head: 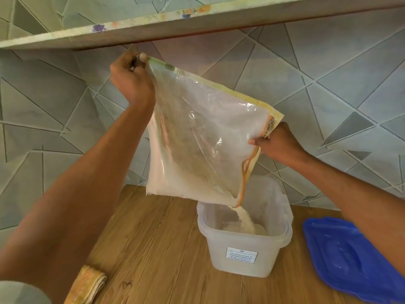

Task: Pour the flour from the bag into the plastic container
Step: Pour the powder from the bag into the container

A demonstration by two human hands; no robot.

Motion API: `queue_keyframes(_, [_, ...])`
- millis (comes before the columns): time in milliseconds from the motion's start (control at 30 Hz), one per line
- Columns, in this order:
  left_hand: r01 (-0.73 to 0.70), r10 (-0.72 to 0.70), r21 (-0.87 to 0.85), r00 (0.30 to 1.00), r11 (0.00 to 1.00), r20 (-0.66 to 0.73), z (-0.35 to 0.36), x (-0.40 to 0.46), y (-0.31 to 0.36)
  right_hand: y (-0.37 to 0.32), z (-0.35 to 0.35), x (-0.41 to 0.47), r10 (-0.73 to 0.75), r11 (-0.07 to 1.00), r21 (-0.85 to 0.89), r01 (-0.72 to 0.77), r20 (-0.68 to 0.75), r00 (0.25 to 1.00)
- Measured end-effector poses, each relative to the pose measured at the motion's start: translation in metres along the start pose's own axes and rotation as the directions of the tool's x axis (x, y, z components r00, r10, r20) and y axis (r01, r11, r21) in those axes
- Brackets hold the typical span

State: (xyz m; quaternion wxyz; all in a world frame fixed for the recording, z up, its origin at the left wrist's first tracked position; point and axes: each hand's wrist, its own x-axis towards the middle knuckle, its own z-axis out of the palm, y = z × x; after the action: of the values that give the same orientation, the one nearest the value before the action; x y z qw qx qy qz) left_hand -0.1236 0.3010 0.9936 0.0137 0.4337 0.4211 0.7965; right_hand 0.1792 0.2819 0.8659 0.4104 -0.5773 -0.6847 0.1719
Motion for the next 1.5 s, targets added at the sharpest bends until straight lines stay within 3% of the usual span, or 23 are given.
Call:
queue_keyframes(67, [-0.016,0.016,0.017,1.0,1.0,-0.001,0.001,-0.003,-0.002,-0.001,-0.002,0.0,-0.009,1.0,0.002,0.009,0.026,1.0])
queue_keyframes(200, [0.003,-0.003,0.066,1.0,0.998,-0.003,-0.002,0.003,-0.005,0.001,-0.005,0.003,0.068,0.997,0.031,-0.066,-0.069,0.995])
queue_keyframes(300, [-0.025,0.025,0.094,1.0,0.995,0.011,0.001,-0.001,-0.006,-0.005,-0.005,-0.003,0.007,1.0,0.016,-0.007,-0.018,1.0])
queue_keyframes(433, [-0.041,0.041,0.117,0.999,0.992,0.006,0.001,0.0,-0.007,0.0,-0.007,0.002,0.026,0.999,0.036,-0.023,-0.096,0.995])
queue_keyframes(533, [-0.042,0.04,0.114,0.999,0.993,0.019,0.002,-0.002,-0.006,0.003,-0.006,0.002,-0.018,1.0,-0.008,0.017,-0.037,0.999])
queue_keyframes(667, [0.008,-0.006,0.106,1.0,0.994,-0.013,0.003,0.0,-0.007,0.005,-0.006,0.005,0.004,1.0,0.012,-0.003,-0.094,0.996])
queue_keyframes(767, [-0.013,0.014,0.117,1.0,0.993,-0.004,0.003,0.0,-0.006,0.0,-0.006,0.001,-0.081,0.997,-0.018,0.08,-0.01,0.997])
queue_keyframes(900, [-0.007,0.01,0.103,0.999,0.995,-0.033,-0.001,0.006,-0.005,-0.002,-0.007,0.006,-0.023,0.999,0.041,0.029,-0.141,0.99])
queue_keyframes(1033, [-0.009,0.01,0.107,1.0,0.994,-0.008,-0.002,0.003,-0.007,-0.006,-0.006,0.004,-0.16,0.986,-0.047,0.158,-0.044,0.986])
queue_keyframes(1133, [0.029,-0.026,0.108,0.999,0.994,-0.026,-0.006,0.006,-0.013,-0.008,-0.005,0.007,-0.089,0.995,0.037,0.095,-0.153,0.984])
queue_keyframes(1233, [0.03,-0.026,0.114,0.999,0.993,-0.029,-0.01,0.005,-0.018,-0.013,-0.004,0.003,-0.176,0.984,-0.024,0.176,-0.038,0.984])
queue_keyframes(1367, [0.062,-0.056,0.103,0.996,0.993,-0.065,-0.013,0.012,-0.024,-0.014,-0.003,0.008,-0.105,0.99,0.077,0.116,-0.13,0.986])
queue_keyframes(1500, [0.067,-0.062,0.084,0.996,0.994,-0.058,-0.011,0.008,-0.019,-0.02,-0.002,0.006,-0.171,0.98,0.086,0.178,-0.082,0.982])
